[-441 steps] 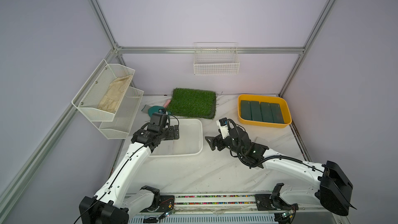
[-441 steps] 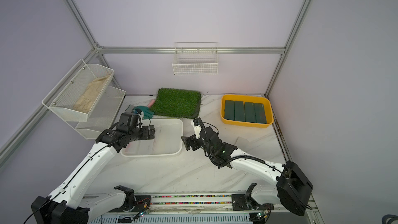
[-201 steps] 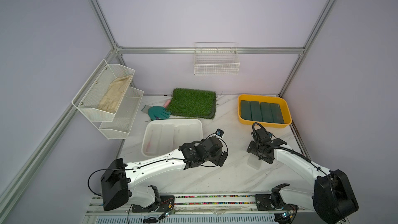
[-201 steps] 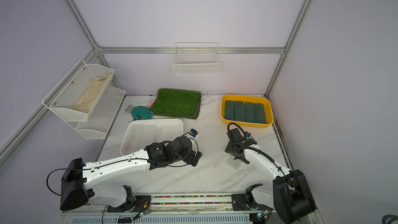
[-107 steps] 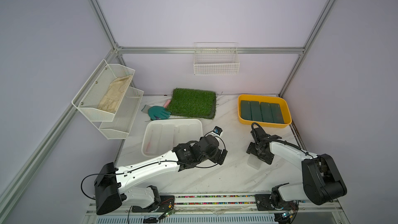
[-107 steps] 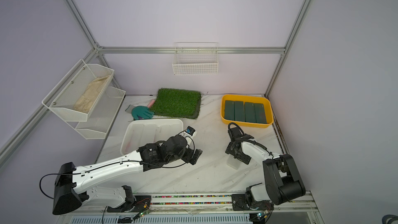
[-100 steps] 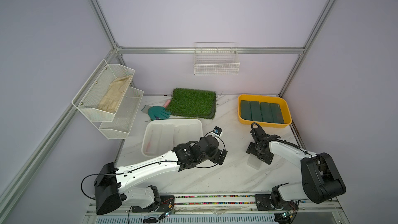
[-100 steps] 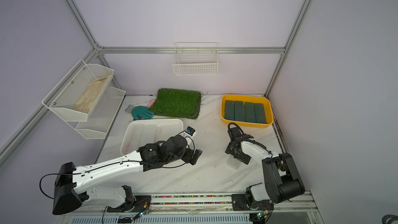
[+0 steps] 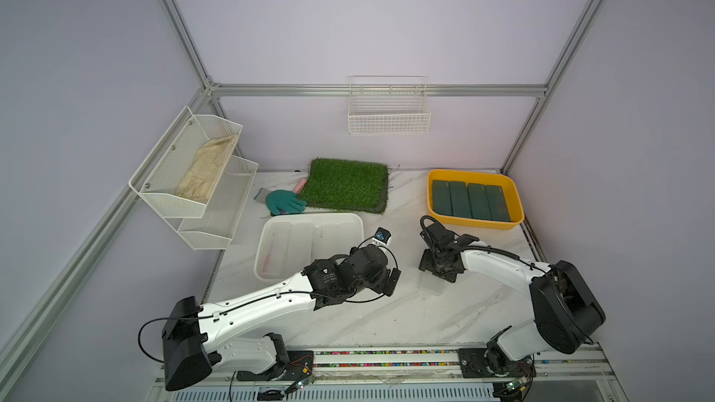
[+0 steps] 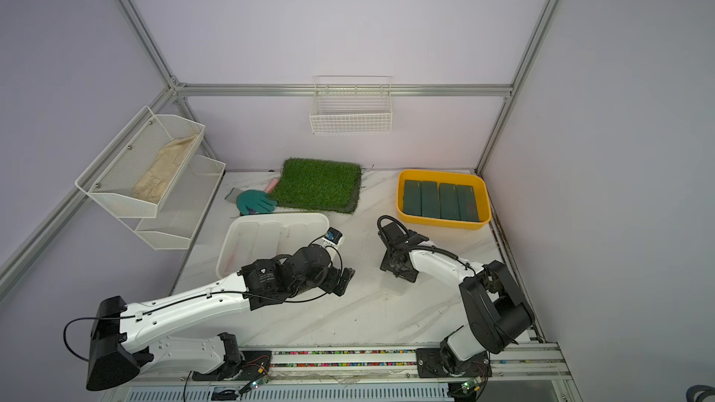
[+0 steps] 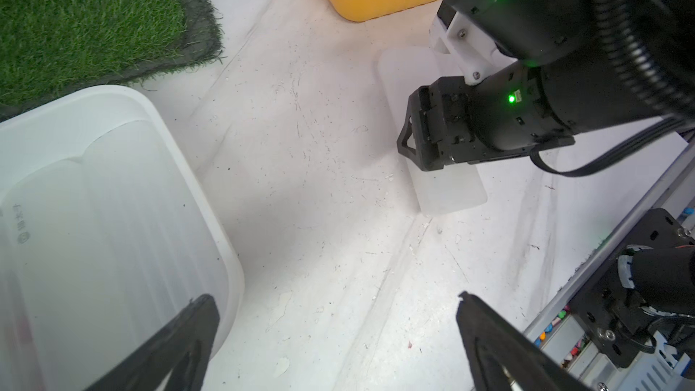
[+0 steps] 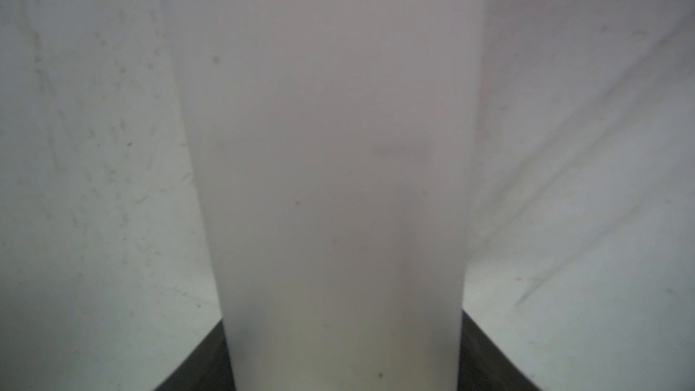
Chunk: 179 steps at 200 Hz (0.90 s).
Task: Place the pencil cases by color into the storage box
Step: Pick up the pencil case from the center of the board.
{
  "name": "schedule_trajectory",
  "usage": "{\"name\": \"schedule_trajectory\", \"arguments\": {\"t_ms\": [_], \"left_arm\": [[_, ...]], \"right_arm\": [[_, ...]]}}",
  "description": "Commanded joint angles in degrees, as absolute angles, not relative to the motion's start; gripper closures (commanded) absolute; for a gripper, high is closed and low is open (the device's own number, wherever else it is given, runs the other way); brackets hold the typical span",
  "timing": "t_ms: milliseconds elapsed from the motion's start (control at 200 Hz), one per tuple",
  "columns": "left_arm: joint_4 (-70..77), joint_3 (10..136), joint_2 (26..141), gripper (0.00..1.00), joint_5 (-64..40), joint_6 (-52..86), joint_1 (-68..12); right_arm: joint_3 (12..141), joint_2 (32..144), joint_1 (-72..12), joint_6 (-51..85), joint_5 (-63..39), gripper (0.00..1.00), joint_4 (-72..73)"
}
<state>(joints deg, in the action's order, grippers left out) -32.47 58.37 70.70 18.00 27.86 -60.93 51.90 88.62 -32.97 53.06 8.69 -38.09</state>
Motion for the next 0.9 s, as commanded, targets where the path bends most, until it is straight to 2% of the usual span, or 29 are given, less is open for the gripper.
{"name": "schedule_trajectory", "arguments": {"t_ms": [0,180,240,290,360,605,735,890], "left_arm": [[-35.8,56.9,68.0,0.00,20.4,31.2,-59.7],[-36.2,53.8,63.8,0.00,23.8,34.2,-59.4],[-36.1,52.9,62.4,0.00,24.9,35.5,-59.3],[-36.4,52.4,61.7,0.00,25.8,36.6,-59.3],[-37.0,51.8,60.7,0.00,26.6,38.4,-59.2],[-38.8,54.4,62.6,0.00,26.3,42.2,-58.6],[-38.3,57.3,67.0,0.00,24.6,43.2,-58.3],[-38.4,63.8,78.6,0.00,19.9,42.8,-58.3]], "right_arm": [[55.1,93.3,-37.4,59.2,10.3,0.31,-36.4],[60.9,101.7,-44.0,61.3,10.9,0.27,-35.3],[62.9,103.4,-45.5,61.5,11.5,0.19,-36.1],[64.0,104.1,-46.3,62.3,12.5,0.04,-37.7],[63.8,102.6,-46.8,62.5,13.4,0.03,-37.3],[59.1,85.7,-45.5,59.8,17.8,0.03,-35.1],[56.5,75.0,-39.4,56.1,17.1,0.03,-35.3],[54.4,62.1,-31.1,49.4,17.3,0.03,-36.2]]}}
